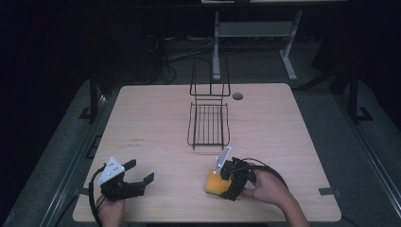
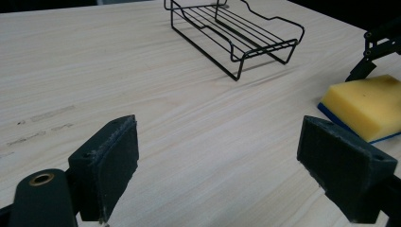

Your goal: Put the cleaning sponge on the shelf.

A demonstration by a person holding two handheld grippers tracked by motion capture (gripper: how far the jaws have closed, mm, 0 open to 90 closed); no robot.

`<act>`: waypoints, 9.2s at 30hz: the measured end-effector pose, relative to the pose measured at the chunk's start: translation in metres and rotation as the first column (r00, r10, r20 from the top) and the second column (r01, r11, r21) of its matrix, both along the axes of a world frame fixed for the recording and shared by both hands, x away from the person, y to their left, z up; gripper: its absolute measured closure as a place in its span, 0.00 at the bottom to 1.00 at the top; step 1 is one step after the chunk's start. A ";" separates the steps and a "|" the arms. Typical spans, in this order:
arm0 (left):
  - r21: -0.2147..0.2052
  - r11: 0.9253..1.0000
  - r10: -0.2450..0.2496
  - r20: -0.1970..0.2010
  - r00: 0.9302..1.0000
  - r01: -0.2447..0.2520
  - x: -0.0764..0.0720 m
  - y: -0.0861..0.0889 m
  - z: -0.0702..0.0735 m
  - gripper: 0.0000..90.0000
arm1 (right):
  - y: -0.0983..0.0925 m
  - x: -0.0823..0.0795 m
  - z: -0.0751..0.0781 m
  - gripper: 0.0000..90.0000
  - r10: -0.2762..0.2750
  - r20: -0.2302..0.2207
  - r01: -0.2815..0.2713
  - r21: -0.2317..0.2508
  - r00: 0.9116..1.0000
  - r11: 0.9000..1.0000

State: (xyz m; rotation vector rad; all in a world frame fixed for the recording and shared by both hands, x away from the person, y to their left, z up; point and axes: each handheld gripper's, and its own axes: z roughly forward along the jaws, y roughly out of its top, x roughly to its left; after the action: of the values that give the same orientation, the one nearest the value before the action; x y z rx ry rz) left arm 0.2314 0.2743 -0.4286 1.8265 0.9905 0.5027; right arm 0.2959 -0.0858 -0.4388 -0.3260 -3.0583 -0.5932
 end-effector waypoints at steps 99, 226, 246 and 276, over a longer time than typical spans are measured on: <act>-0.020 1.000 0.010 0.004 1.000 -0.010 0.001 0.002 0.000 0.14 | 0.022 0.049 0.043 0.24 0.101 0.011 -0.101 -0.011 0.995 0.995; -0.039 0.999 0.010 0.009 1.000 -0.010 0.001 0.005 0.001 0.14 | 0.051 0.187 0.043 0.24 0.050 -0.031 -0.052 -0.061 0.998 0.997; -0.041 0.999 0.014 0.009 1.000 -0.014 0.001 0.006 0.001 0.14 | 0.053 0.193 0.030 0.24 0.050 -0.027 -0.052 -0.070 0.998 0.996; -0.045 0.999 0.012 0.007 1.000 -0.012 0.000 0.006 0.001 0.14 | 0.057 0.190 0.033 0.17 0.043 -0.007 -0.044 -0.070 0.999 0.997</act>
State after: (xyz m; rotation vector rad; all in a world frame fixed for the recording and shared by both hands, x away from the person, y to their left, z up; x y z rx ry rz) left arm 0.2317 0.2798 -0.4274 1.7789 1.0004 0.4907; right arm 0.4856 -0.0287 -0.4055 -0.2608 -3.0774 -0.4834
